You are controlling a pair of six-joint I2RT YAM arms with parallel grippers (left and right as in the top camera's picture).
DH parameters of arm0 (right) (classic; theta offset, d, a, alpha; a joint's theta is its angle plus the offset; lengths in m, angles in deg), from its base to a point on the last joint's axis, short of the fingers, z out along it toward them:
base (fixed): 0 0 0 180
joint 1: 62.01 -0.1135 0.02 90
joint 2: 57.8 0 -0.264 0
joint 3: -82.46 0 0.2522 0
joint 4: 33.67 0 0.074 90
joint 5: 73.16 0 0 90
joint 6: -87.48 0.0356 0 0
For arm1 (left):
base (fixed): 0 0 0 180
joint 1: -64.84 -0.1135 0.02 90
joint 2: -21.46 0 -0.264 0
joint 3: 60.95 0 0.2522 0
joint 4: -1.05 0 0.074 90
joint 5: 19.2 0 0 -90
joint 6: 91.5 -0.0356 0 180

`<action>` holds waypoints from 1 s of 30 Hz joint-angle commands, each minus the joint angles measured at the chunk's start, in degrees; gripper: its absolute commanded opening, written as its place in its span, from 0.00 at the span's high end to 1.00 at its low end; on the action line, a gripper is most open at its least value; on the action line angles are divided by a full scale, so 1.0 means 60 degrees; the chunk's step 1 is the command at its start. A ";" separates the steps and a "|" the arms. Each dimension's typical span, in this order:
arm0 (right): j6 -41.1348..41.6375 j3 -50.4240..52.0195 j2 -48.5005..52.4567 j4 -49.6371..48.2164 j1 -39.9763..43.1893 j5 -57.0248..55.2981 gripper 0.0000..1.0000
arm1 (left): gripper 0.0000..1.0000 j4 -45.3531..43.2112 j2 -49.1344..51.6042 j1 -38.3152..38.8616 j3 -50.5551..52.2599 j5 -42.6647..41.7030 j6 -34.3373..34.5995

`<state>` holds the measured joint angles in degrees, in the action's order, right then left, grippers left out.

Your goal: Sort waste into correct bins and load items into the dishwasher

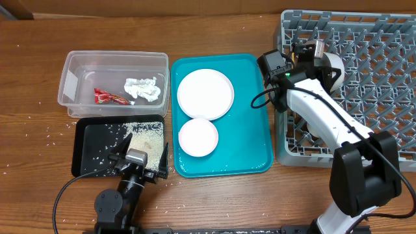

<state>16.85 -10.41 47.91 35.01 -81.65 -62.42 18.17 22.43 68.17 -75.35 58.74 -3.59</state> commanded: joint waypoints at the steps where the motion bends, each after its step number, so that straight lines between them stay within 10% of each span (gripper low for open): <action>1: -0.0204 0.0069 0.0073 -0.0117 0.0124 0.0317 0.93 | 0.00 -0.0040 -0.0058 -0.0062 0.0062 -0.0149 -0.0087; 30: -0.0310 0.0310 0.0346 0.0627 -0.0678 -0.1534 0.96 | 0.00 -0.0040 -0.0058 -0.0062 0.0062 -0.0149 -0.0087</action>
<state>14.97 -8.80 49.72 38.86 -86.00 -70.34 18.17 22.43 68.17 -75.38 58.74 -3.59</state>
